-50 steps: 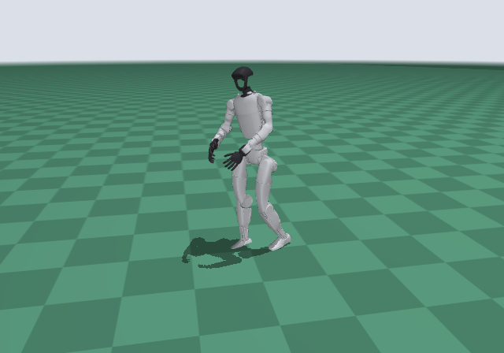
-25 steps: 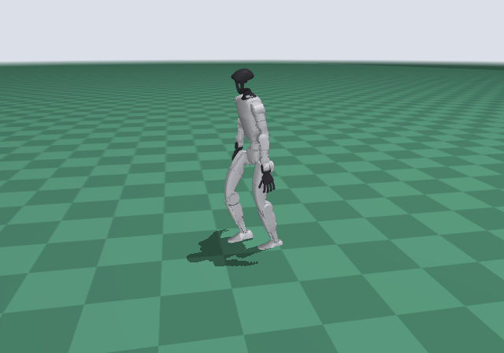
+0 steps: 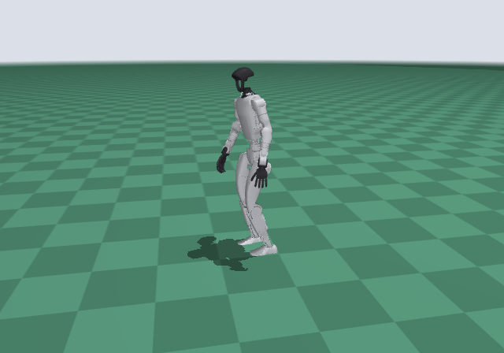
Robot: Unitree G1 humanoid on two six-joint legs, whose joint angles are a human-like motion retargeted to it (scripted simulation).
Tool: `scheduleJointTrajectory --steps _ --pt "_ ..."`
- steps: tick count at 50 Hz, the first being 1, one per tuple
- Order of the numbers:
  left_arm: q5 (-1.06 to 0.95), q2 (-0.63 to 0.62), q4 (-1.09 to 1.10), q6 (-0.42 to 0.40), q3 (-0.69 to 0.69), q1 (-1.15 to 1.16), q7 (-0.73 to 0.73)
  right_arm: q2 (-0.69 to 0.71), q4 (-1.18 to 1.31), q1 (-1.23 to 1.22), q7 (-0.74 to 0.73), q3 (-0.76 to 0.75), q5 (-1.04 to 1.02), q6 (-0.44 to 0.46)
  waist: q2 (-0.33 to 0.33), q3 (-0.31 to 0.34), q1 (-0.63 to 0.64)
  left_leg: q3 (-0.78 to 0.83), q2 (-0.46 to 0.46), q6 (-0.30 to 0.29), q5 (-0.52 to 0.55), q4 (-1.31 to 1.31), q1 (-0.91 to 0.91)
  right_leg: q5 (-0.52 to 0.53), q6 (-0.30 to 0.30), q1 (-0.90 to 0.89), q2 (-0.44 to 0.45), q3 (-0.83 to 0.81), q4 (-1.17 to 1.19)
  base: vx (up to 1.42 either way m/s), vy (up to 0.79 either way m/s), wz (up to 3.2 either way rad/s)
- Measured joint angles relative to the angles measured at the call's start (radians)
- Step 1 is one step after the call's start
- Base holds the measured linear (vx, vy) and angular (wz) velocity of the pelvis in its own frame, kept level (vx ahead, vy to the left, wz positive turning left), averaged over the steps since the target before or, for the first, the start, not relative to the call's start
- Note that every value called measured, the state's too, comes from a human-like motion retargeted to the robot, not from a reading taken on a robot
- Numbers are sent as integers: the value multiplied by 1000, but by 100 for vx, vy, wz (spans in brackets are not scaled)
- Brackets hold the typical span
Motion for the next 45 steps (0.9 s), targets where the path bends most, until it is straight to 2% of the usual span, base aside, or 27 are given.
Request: scheduleJointTrajectory --steps 5,20,24,35,45 --pt "29 -11 -43 -1 -64 -39 -25 -2 -8 6 29 24 -12 6 -3 -13 3 -84 -33 -8 60 -127 37 14 -2 27 -4 32 -32 3 5 -20" --pt "101 -33 40 -3 -150 -91 -57 14 -66 26 37 28 5 -10 -38 -36 -84 -36 -47 16 126 -332 139 -45 2 -51 -52 56 137 4 8 -7" --pt "110 -36 77 4 -153 -93 -65 20 -45 24 36 30 9 -9 -40 -42 -98 -31 -41 19 126 -344 141 -71 -7 -71 -53 42 153 6 3 5" --pt "109 -19 124 8 -154 -80 -93 65 29 50 60 37 10 3 -49 -60 -86 -71 -33 24 105 -325 163 -33 -10 2 -29 34 47 7 -4 24" --pt "126 -34 44 -22 -186 -77 -99 60 -3 34 70 65 -43 -7 -37 -57 -36 -137 -27 -6 50 -198 140 -34 -35 86 -3 -22 -18 4 -9 40"
